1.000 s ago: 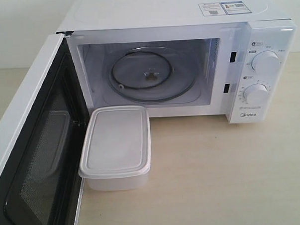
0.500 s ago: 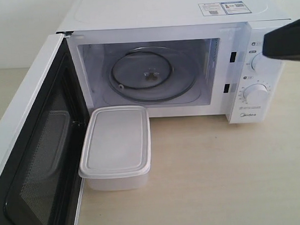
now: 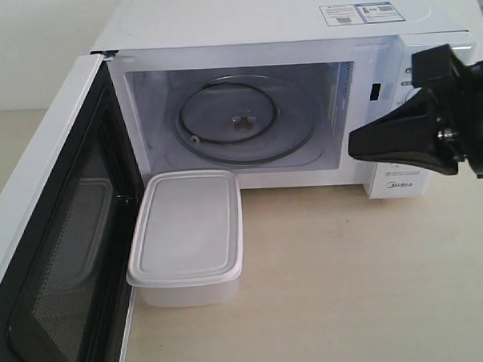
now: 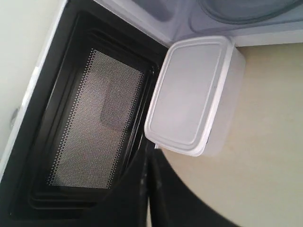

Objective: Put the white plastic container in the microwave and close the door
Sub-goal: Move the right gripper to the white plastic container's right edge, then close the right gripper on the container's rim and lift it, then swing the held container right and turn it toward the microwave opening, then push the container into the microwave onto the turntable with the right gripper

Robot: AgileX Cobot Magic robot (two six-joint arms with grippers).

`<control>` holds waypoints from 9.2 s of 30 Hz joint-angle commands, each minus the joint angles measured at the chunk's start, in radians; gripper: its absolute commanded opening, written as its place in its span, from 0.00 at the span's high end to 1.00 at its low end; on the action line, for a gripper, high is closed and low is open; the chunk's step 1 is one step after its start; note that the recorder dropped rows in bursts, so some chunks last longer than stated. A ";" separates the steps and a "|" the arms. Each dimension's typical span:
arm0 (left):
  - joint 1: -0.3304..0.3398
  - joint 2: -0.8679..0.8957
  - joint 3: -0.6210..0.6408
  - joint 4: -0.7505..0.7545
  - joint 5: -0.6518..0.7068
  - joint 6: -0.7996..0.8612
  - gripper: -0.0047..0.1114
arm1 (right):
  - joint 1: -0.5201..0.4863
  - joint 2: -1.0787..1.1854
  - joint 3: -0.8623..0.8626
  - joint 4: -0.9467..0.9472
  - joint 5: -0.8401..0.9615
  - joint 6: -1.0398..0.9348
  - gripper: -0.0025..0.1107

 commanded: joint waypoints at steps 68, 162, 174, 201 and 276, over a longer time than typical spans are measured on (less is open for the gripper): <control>0.007 -0.007 0.003 0.002 -0.003 0.001 0.92 | 0.252 0.977 -0.319 0.496 0.042 -0.502 0.45; 0.007 -0.007 0.003 0.002 -0.003 0.001 0.92 | 0.280 -0.119 0.213 0.337 -0.269 -0.073 0.98; 0.007 -0.007 0.003 0.002 -0.003 0.001 0.92 | 0.280 -0.299 0.297 0.322 -0.273 0.035 0.98; 0.007 -0.007 0.003 0.002 -0.003 0.001 0.92 | 0.848 -0.300 0.503 -0.702 -1.333 1.461 0.98; 0.007 -0.007 0.003 0.002 -0.003 0.001 0.92 | 0.785 0.617 -0.069 -0.426 -1.653 1.624 0.98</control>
